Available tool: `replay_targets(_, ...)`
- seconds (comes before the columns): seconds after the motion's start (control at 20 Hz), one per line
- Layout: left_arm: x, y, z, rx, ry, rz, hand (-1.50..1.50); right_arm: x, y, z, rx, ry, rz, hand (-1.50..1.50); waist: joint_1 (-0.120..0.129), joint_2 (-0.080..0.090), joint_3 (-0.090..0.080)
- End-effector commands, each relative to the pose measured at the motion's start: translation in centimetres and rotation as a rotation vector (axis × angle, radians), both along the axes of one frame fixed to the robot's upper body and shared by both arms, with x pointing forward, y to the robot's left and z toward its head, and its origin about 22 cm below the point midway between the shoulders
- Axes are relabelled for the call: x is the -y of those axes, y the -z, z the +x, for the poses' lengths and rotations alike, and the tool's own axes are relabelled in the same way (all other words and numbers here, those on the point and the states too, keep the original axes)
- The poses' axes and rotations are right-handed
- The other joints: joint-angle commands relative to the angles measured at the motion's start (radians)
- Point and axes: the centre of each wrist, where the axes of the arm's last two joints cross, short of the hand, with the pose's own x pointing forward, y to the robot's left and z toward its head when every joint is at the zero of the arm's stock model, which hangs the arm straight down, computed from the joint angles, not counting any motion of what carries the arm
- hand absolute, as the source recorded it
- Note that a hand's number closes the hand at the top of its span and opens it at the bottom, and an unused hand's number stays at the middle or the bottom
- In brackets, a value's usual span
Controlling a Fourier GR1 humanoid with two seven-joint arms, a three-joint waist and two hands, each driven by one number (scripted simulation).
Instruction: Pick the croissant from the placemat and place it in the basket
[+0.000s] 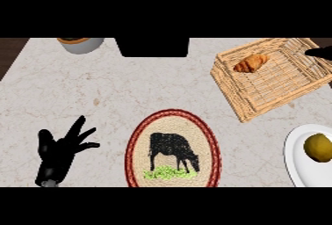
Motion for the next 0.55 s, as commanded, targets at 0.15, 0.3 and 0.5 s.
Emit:
replay_targets(0.15,-1.1,2.2,-1.2,-0.109,-0.052,0.041,0.00,4.9,-2.1,-1.6,0.040,0.075,0.180,-1.50,-0.012,0.006,-0.009)
replay_targets(0.3,0.1,2.3,-1.7,-0.098,-0.013,0.029,0.00,6.9,-1.3,-1.9,0.033,0.167,0.190,-1.50,0.011,0.014,-0.008)
replay_targets(0.5,0.1,1.8,-1.5,-0.103,-0.020,0.030,0.00,12.2,-2.7,-5.6,0.027,0.203,0.195,-1.50,0.010,0.017,-0.007)
